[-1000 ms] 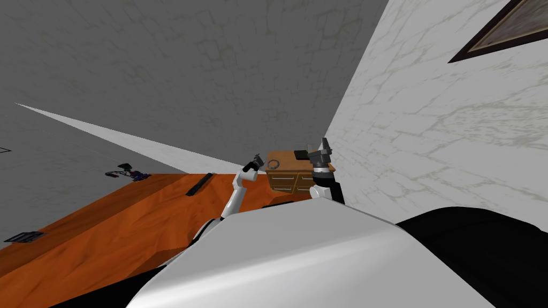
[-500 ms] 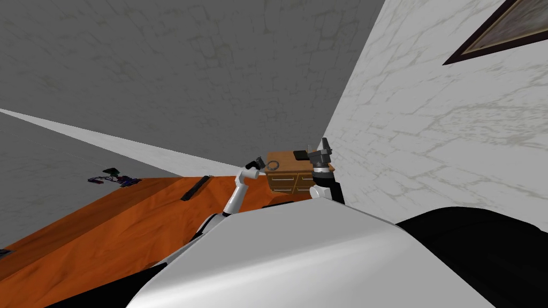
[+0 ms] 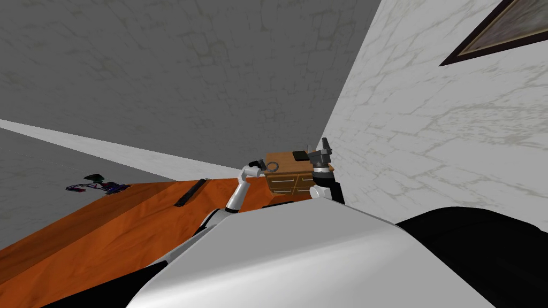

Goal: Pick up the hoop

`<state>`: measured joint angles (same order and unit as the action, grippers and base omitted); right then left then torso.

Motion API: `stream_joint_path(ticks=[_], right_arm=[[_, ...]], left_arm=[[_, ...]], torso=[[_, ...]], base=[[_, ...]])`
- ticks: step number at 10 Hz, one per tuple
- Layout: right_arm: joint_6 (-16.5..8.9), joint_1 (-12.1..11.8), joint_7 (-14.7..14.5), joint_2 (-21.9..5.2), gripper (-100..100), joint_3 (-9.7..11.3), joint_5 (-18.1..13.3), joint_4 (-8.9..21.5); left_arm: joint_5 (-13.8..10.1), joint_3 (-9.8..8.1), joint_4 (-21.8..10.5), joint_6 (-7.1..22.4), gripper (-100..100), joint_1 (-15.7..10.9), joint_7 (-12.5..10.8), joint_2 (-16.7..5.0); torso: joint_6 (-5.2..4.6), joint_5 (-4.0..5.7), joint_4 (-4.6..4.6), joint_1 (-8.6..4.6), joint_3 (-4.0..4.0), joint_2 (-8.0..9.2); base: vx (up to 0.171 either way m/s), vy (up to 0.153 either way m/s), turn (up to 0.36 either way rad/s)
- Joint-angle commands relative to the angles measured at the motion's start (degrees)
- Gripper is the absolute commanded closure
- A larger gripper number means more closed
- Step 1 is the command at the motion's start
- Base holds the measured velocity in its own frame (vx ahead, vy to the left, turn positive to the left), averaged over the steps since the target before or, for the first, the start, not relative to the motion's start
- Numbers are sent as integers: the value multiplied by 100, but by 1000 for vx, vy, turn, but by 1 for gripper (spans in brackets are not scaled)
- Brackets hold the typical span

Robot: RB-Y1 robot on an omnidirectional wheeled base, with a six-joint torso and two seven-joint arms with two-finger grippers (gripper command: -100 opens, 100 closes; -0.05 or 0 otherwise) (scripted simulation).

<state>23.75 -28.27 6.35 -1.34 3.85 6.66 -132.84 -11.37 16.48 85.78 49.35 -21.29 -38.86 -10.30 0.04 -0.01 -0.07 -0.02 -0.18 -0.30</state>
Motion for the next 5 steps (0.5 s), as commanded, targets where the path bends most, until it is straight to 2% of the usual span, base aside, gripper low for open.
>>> stream_joint_path(ticks=[1, 2, 3, 5], right_arm=[[0, 0, 0, 0, 0, 0, 0, 0], [0, 0, 0, 0, 0, 0, 0, 0], [0, 0, 0, 0, 0, 0, 0, 0], [0, 0, 0, 0, 0, 0, 0, 0]], left_arm=[[-41, 22, -172, 173, -100, -87, -10, 18], [-101, 67, -359, 410, -100, -193, -33, 51], [-101, 67, -359, 438, -100, -193, -33, 51], [-210, 150, -711, 828, -100, -375, -65, 136]], torso=[[0, 0, 0, 0, 0, 0], [3, 0, 0, 1, 1, 2], [1, 0, -1, 1, -1, -2], [1, 0, 0, -2, 0, 0]], base=[[49, 14, -35], [62, 16, -63], [50, 14, -40], [71, 15, -82]])
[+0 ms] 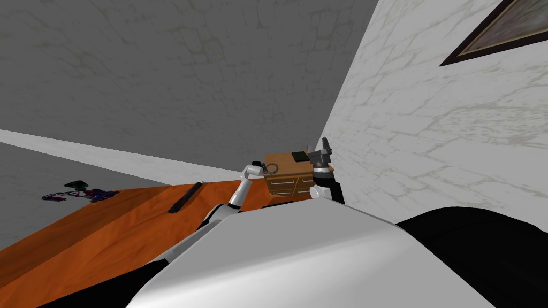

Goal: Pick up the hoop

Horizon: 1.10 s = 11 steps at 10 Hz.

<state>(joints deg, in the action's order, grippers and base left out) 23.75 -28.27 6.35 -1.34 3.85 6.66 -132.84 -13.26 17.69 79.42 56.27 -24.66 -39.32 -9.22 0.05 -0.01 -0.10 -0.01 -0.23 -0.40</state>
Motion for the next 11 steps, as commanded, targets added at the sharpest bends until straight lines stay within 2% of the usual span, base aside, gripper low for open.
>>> stream_joint_path(ticks=[1, 3, 4, 6, 7, 11], right_arm=[[0, 0, 0, 0, 0, 0, 0, 0], [0, 0, 0, 0, 0, 0, 0, 0], [0, 0, 0, 0, 0, 0, 0, 0], [0, 0, 0, 0, 0, 0, 0, 0], [0, 0, 0, 0, 0, 0, 0, 0], [0, 0, 0, 0, 0, 0, 0, 0]], left_arm=[[-21, 30, -75, 236, -100, -38, -19, 29], [-117, 103, -392, 604, -100, -178, -37, 149], [-117, 103, -392, 664, -100, -178, -37, 149], [-197, 166, -668, 986, -100, -277, -46, 310], [-197, 166, -668, 1025, -100, -277, -46, 310], [-299, 251, -1074, 1502, -100, -339, -50, 733]], torso=[[0, 0, 0, 0, 0, 0], [1, 0, 1, -2, 3, 5], [1, 0, -1, -2, -1, -2], [1, 2, 2, -8, 5, 10], [1, 1, 1, -6, 4, 7], [2, 2, 1, -7, 2, 4]], base=[[64, 20, -44], [77, 14, -65], [59, 7, -42], [58, 3, -60], [53, 7, -26], [72, 5, -45]])
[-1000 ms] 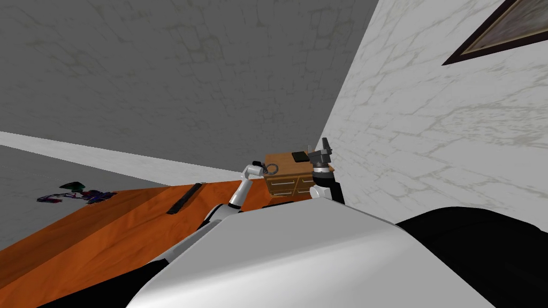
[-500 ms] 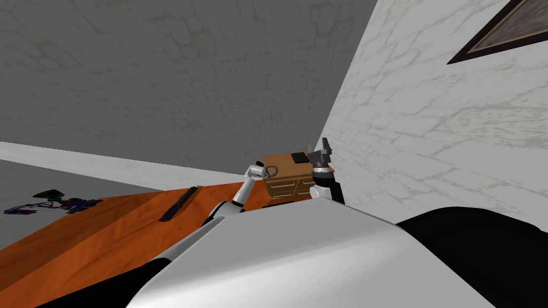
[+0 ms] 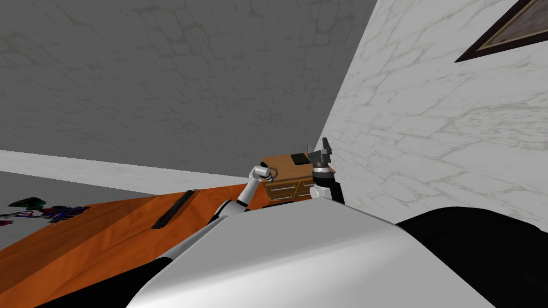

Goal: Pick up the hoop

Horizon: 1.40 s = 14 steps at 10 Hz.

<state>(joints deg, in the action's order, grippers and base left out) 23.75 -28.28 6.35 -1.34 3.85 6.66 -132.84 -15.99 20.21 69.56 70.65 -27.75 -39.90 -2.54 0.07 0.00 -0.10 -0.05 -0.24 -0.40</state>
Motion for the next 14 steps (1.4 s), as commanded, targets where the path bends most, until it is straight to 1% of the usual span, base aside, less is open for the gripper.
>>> stream_joint_path(ticks=[1, 2, 3, 4, 6, 7, 8, 12, 13, 14], right_arm=[[0, 0, 0, 0, 0, 0, 0, 0], [0, 0, 0, 0, 0, 0, 0, 0], [0, 0, 0, 0, 0, 0, 0, 0], [0, 1, 0, 0, 0, 0, 0, 0], [0, 1, 0, 1, 0, 0, 0, 0], [0, 1, 0, 1, 0, 1, 0, 0], [0, 1, 0, 0, 0, 0, 0, 0], [0, 1, 0, 0, 0, 0, 0, 0], [0, 1, 0, 0, 0, 0, 0, 0], [0, 1, 0, 0, 0, 0, 0, 0]], left_arm=[[-44, 20, -202, 158, -100, 15, 7, 211], [-33, 9, -95, 101, -100, 18, 6, 114], [-39, 10, -106, 125, 0, 20, 10, 126], [-10, -33, -241, -46, -100, 69, 95, 144], [26, -86, -411, -258, -100, 132, 200, 169], [5, -75, -398, -190, -100, 84, 164, 163], [7, -79, -411, -218, 100, 87, 178, 165], [7, -79, -408, -216, 100, 84, 177, 164], [7, -79, -408, -215, 0, 85, 177, 164], [-10, -33, -241, -46, 100, 69, 95, 144]], torso=[[0, 0, 0, 0, 0, 0], [0, 1, 0, -3, -1, -1], [1, 1, 2, -3, 7, 13], [1, 1, 5, -2, 14, 25], [1, 3, 5, -12, 14, 24], [0, 4, 5, -15, 13, 24], [1, 3, 6, -10, 16, 28], [0, 0, 5, -2, 16, 29], [0, 0, 6, -2, 16, 29], [0, 0, 6, -2, 17, 30]], base=[[90, 3, -35], [38, -2, -5], [7, 0, 2], [13, -15, -16], [25, -33, -14], [9, -16, 0], [0, 0, 0], [0, 0, 0], [0, 0, 0], [-17, 26, 19]])
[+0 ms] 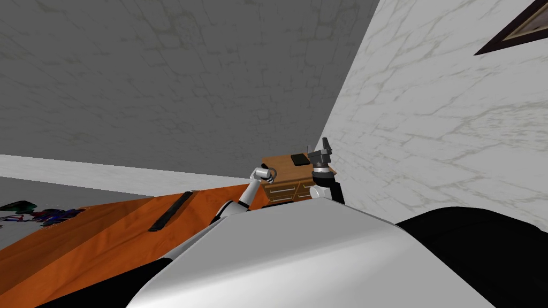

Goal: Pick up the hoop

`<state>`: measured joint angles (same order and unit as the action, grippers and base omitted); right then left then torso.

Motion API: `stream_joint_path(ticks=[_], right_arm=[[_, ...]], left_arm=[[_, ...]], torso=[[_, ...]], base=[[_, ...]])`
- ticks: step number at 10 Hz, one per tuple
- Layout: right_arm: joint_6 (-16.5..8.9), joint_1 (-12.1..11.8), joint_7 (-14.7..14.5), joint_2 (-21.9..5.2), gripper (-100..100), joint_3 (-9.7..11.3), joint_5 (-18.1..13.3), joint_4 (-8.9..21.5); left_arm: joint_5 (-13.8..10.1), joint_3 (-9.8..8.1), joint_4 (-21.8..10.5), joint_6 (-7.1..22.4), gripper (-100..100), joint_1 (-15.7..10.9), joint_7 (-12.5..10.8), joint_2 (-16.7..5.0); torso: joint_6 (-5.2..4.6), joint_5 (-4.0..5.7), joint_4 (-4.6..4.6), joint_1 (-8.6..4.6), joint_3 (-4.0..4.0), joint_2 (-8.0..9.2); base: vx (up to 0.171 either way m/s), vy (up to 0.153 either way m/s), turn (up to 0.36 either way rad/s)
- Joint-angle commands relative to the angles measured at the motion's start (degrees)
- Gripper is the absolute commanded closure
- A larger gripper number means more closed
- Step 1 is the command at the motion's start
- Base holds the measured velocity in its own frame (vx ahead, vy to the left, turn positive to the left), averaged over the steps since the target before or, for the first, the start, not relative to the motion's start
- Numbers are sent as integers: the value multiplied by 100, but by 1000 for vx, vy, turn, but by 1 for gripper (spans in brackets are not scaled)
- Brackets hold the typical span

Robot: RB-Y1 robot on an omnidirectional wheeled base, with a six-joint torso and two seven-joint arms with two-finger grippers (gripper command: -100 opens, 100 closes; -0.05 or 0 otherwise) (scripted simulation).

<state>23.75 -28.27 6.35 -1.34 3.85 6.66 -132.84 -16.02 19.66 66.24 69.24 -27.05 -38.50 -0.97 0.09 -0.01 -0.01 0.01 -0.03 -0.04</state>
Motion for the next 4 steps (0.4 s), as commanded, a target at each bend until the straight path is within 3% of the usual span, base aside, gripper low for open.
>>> stream_joint_path(ticks=[1, 3, 4], right_arm=[[0, 0, 0, 0, 0, 0, 0, 0], [0, 0, 0, 0, 0, 0, 0, 0], [0, 0, 0, 0, 0, 0, 0, 0]], left_arm=[[-21, 44, 159, 180, 100, -25, -88, -22], [-28, 47, 155, 189, 100, -51, -94, -22], [-29, 51, 166, 210, 0, -52, -105, -23]], torso=[[0, 0, 0, 0, 0, 0], [0, -1, 2, 2, 4, 7], [0, 0, 1, -3, 2, 3]], base=[[-27, 33, 13], [-14, 18, 4], [0, 0, 0]])
